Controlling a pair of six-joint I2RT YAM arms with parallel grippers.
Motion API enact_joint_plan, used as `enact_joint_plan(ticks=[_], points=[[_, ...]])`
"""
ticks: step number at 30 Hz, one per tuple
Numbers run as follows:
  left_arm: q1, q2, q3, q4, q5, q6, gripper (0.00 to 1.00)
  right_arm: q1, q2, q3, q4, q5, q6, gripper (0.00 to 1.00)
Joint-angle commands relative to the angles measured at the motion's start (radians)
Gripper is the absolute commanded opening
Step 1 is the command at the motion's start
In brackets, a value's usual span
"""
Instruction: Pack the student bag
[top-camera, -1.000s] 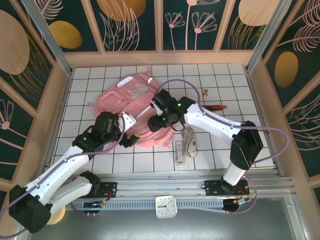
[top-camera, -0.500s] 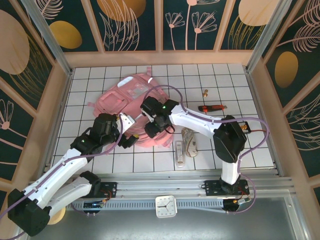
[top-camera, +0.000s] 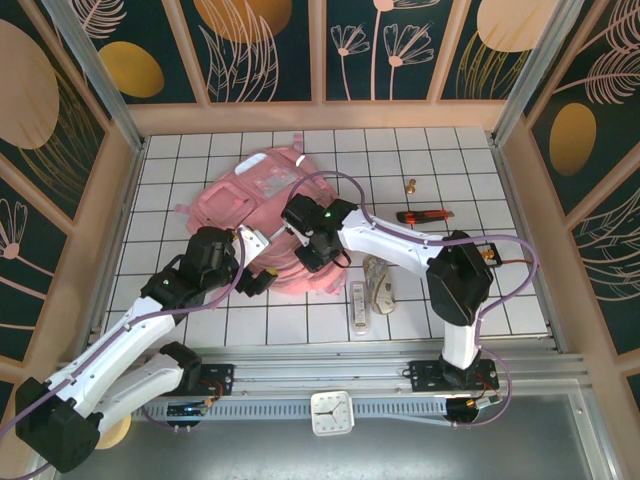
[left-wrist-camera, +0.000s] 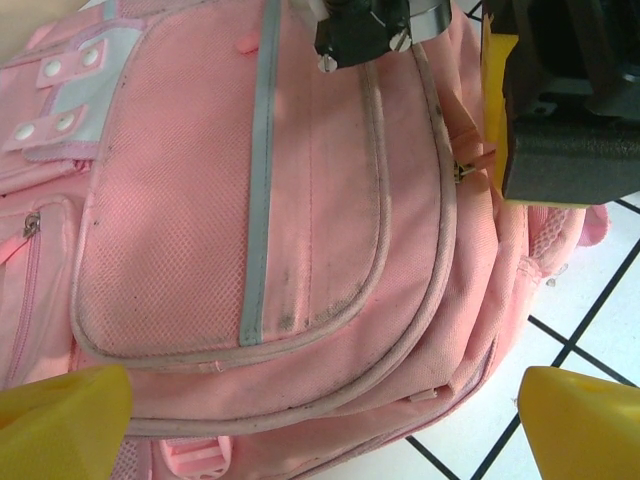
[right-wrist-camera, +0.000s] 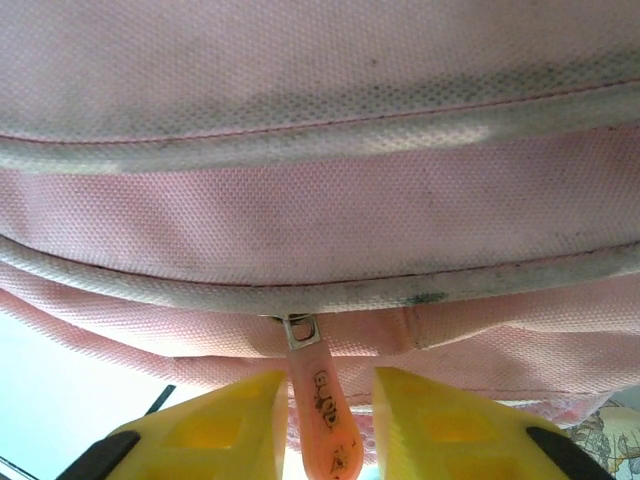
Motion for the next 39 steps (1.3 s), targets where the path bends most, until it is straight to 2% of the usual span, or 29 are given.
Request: enact_joint_plan(ticks=[1,3,11,21,25,30,32,34,36,37,38,39], points=[[-0.001,0.008,-0.003,-0.031,0.012,0.012,0.96,0.011,-0.005,0.003,-0.012,0.016,-0.021,0.18],[-0.001,0.02,-0.001,-0.044,0.03,0.034,0.94,0.011,-0.011,0.009,-0.016,0.023,-0.025,0.0],[-0.001,0.067,-0.003,-0.01,0.068,0.127,0.94,-0.009,-0.118,0.024,-0.011,-0.064,-0.037,0.0],[-0.001,0.14,-0.025,0.189,0.055,0.085,0.92,-0.022,-0.184,0.073,-0.041,-0.196,-0.02,0.0],[-0.006,0.19,-0.014,0.249,0.048,0.078,0.89,-0.022,-0.182,0.096,-0.045,-0.22,-0.008,0.0],[-0.032,0.26,0.009,0.276,0.056,0.081,0.81,-0.018,-0.166,0.142,-0.062,-0.233,0.0,0.0],[-0.041,0.272,0.004,0.291,0.055,0.076,0.74,-0.018,-0.162,0.158,-0.065,-0.237,0.006,0.0],[-0.041,0.282,-0.003,0.302,0.069,0.063,0.62,-0.018,-0.159,0.169,-0.065,-0.24,0.009,0.0],[-0.041,0.295,-0.006,0.306,0.084,0.045,0.4,-0.018,-0.154,0.178,-0.064,-0.245,0.013,0.0],[-0.041,0.302,-0.005,0.3,0.094,0.042,0.17,-0.018,-0.152,0.181,-0.064,-0.245,0.015,0.0],[-0.041,0.309,0.0,0.288,0.097,0.034,0.0,-0.018,-0.149,0.183,-0.066,-0.244,0.014,0.0],[-0.04,0.315,0.008,0.272,0.096,0.022,0.0,-0.018,-0.147,0.186,-0.067,-0.24,0.011,0.0]])
